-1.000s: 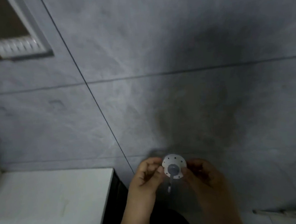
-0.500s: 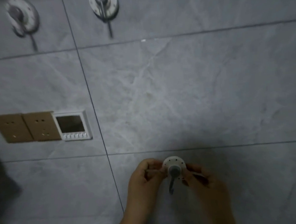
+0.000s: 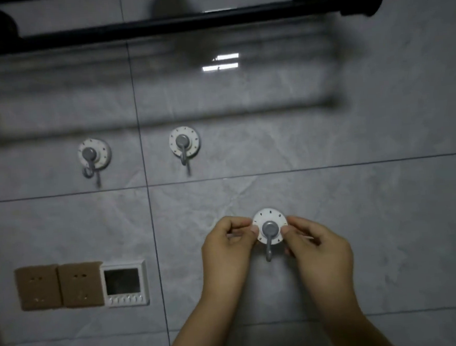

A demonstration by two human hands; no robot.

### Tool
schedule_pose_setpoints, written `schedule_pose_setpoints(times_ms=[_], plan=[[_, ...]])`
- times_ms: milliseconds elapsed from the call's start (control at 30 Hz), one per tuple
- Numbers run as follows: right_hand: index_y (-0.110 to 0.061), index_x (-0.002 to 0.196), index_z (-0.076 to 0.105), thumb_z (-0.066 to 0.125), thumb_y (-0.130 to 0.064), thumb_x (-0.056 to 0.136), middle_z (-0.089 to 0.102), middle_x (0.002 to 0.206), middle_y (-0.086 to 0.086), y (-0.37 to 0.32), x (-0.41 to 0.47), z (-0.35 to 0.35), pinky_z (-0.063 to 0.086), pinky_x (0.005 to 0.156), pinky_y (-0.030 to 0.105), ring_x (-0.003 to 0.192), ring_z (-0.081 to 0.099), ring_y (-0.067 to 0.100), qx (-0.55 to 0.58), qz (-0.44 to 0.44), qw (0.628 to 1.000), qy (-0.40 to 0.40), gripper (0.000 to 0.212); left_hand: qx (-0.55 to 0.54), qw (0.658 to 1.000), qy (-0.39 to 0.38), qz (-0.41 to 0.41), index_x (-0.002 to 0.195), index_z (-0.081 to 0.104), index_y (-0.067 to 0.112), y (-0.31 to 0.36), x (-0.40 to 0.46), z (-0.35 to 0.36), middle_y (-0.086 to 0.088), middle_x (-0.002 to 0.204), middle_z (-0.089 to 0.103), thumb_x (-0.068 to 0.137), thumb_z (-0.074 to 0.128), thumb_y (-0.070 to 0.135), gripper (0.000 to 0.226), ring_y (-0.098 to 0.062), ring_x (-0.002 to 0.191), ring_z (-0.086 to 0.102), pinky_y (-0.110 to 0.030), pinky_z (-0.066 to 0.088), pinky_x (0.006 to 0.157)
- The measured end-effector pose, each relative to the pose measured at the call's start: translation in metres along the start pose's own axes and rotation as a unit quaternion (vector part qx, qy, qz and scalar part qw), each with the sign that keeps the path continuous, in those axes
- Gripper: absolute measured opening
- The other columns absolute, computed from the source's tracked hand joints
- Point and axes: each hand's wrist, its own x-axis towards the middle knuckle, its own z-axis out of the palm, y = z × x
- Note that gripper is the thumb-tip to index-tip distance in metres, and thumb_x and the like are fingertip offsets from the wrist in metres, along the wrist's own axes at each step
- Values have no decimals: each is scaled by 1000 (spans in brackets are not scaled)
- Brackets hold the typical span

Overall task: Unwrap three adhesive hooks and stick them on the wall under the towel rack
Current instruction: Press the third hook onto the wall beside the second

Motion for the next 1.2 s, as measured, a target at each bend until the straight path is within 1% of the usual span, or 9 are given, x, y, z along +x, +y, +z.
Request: schedule_pose_setpoints(times_ms=[100, 300, 400, 500, 633, 833, 967, 1067, 1200], plan=[[-24, 96, 75, 70, -17, 80, 75, 86, -10, -16, 20, 4, 54, 74, 19, 76, 70, 6, -19, -31, 999, 0, 18, 10, 999, 14, 29, 80, 74, 17, 22, 14, 11, 3, 78, 76, 79, 72, 12, 5, -18, 79, 72, -44, 58, 83], [-17, 103, 73, 63, -12, 84, 70, 100, -1, -51, 57, 13, 40, 72, -4, 81, 64, 8, -78, -132, 988, 19, 22, 7, 996, 45, 71, 79, 78, 16, 56, 38, 29, 2, 73, 76, 78, 73, 15, 5, -15, 72, 72, -38, 58, 80], [-15, 105, 73, 63, -11, 84, 67, 102, 3, -67, 77, 14, 34, 70, -7, 81, 59, 10, -108, -163, 980, 36, 23, 20, 994, 56, 88, 78, 79, 15, 68, 52, 39, 2, 69, 76, 77, 73, 17, 6, -6, 61, 66, -22, 55, 73], [-15, 106, 73, 62, -13, 85, 71, 103, 3, -81, 95, 18, 37, 71, 2, 87, 62, 11, -118, -169, 978, 41, 24, 29, 991, 72, 110, 82, 79, 15, 82, 66, 49, 3, 76, 77, 77, 74, 18, 8, 1, 65, 65, -10, 49, 67], [-18, 97, 75, 64, -14, 82, 75, 96, -1, -93, 111, 23, 44, 75, 15, 86, 66, 9, -99, -153, 982, 54, 20, 23, 991, 84, 105, 85, 79, 13, 97, 82, 60, -2, 81, 77, 78, 72, 15, 10, -10, 75, 70, -22, 55, 76], [-15, 87, 76, 64, -16, 80, 76, 86, 2, -102, 125, 29, 38, 53, 5, 70, 60, 9, -120, -144, 980, 60, 14, 46, 988, 106, 100, 85, 79, 14, 99, 98, 67, 1, 81, 77, 78, 69, 16, 12, -8, 75, 68, -13, 48, 69], [-14, 85, 77, 64, -13, 79, 76, 86, 2, -101, 128, 32, 38, 53, 2, 69, 59, 8, -130, -143, 980, 50, 14, 50, 987, 111, 102, 79, 78, 13, 95, 99, 66, 0, 76, 76, 77, 68, 14, 11, -11, 73, 69, -17, 50, 69], [-15, 82, 77, 63, -11, 77, 76, 84, 0, -101, 129, 34, 41, 61, 13, 69, 60, 8, -137, -138, 980, 47, 15, 55, 987, 111, 98, 78, 78, 13, 93, 101, 65, 0, 75, 76, 77, 68, 14, 10, -12, 74, 70, -21, 53, 72], [-14, 76, 76, 64, -10, 76, 72, 74, -2, -99, 133, 34, 36, 50, -2, 59, 55, 5, -146, -138, 978, 49, 13, 62, 988, 107, 92, 75, 77, 13, 90, 101, 65, 0, 73, 75, 76, 67, 12, 10, -12, 73, 70, -19, 52, 68]])
